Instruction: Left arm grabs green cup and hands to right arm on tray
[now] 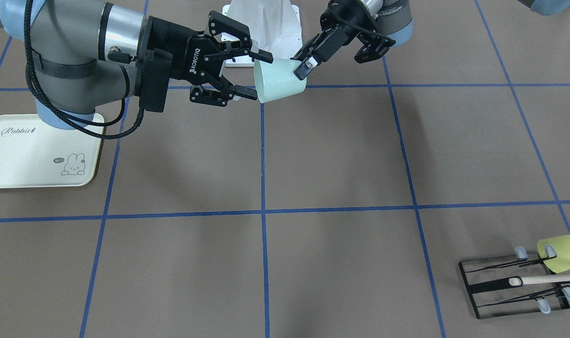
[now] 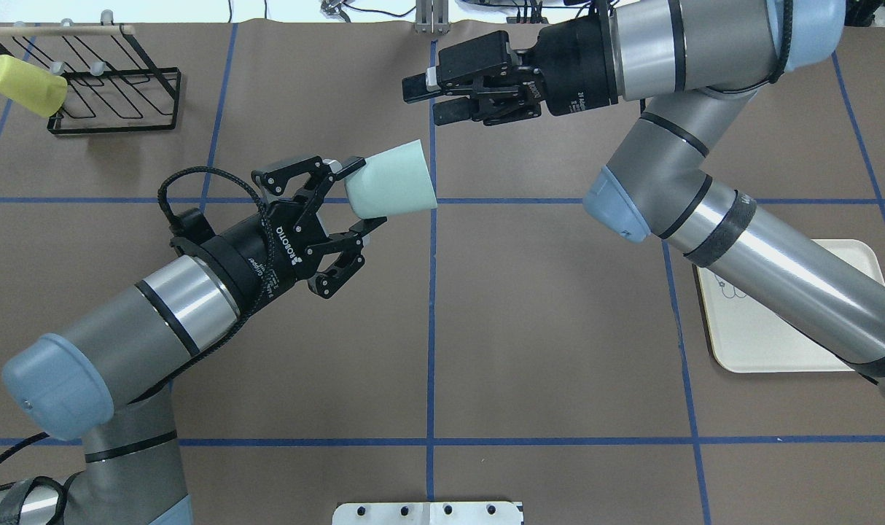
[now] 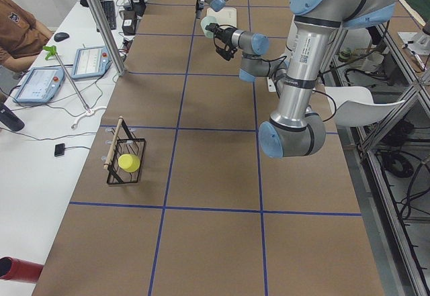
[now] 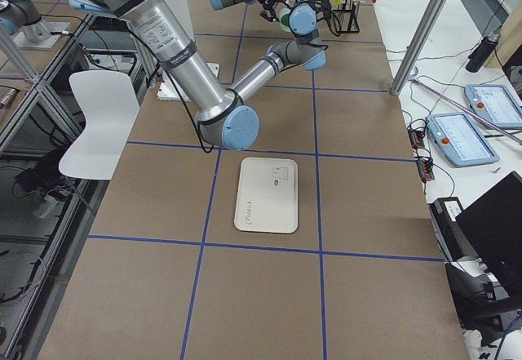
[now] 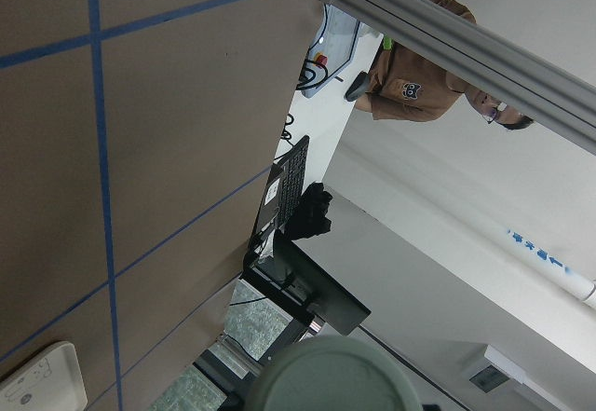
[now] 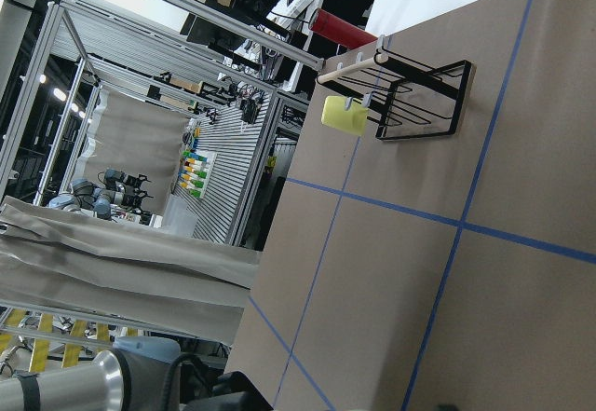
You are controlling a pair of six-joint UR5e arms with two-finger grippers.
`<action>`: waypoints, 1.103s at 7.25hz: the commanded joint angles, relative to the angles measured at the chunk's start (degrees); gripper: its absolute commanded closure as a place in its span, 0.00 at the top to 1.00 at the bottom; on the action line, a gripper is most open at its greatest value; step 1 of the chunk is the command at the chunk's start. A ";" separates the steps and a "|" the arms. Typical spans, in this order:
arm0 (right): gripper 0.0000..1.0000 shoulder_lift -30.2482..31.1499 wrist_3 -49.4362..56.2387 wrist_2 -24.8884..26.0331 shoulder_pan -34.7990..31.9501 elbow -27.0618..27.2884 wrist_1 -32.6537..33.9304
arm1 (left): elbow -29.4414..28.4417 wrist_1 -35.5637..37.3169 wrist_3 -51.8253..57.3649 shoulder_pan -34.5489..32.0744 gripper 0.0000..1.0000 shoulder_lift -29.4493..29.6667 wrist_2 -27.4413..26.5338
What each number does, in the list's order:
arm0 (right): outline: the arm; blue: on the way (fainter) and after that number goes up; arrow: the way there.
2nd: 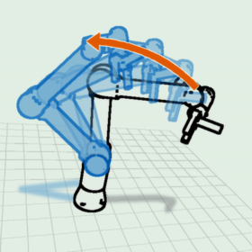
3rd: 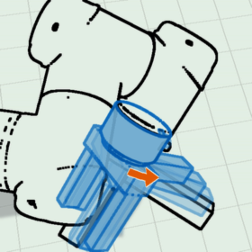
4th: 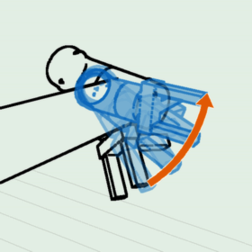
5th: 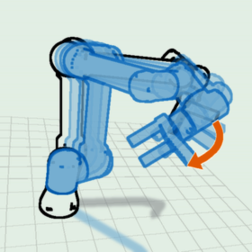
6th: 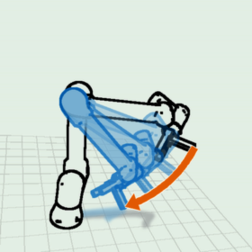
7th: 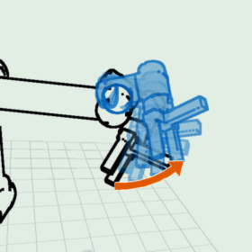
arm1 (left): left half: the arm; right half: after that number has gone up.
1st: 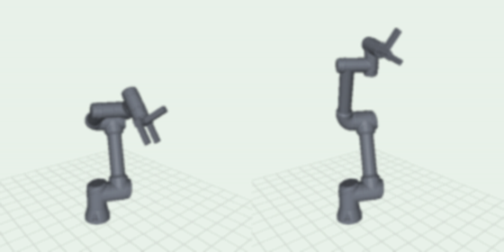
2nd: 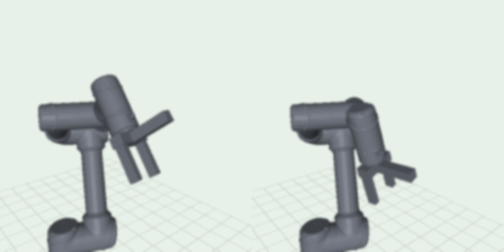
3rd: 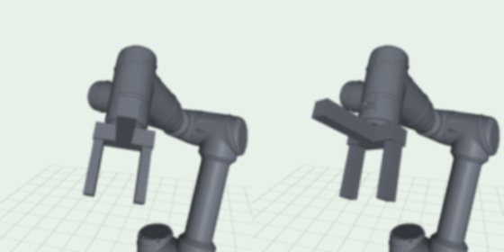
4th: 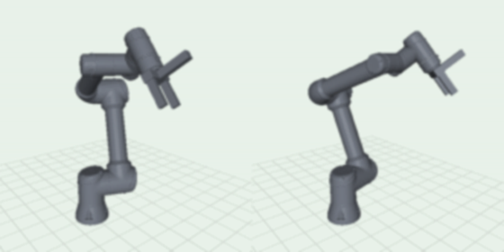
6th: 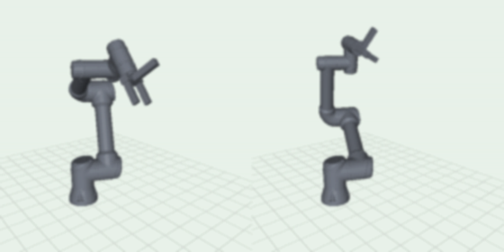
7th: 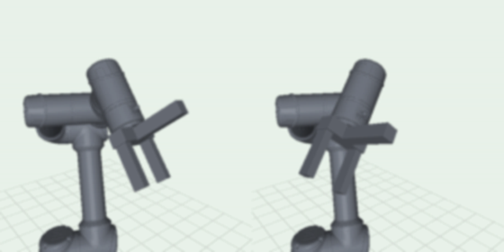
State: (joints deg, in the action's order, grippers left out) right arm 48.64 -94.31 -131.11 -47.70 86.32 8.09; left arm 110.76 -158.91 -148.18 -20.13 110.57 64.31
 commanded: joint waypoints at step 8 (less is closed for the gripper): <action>0.72 0.49 -0.26 -0.46 0.67 -0.36 -0.09 | -0.02 0.00 0.09 0.00 0.20 0.09 0.02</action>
State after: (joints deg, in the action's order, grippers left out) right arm 48.89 -94.49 -131.45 -47.01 85.78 8.01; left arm 110.78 -158.91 -148.11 -20.13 110.65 64.33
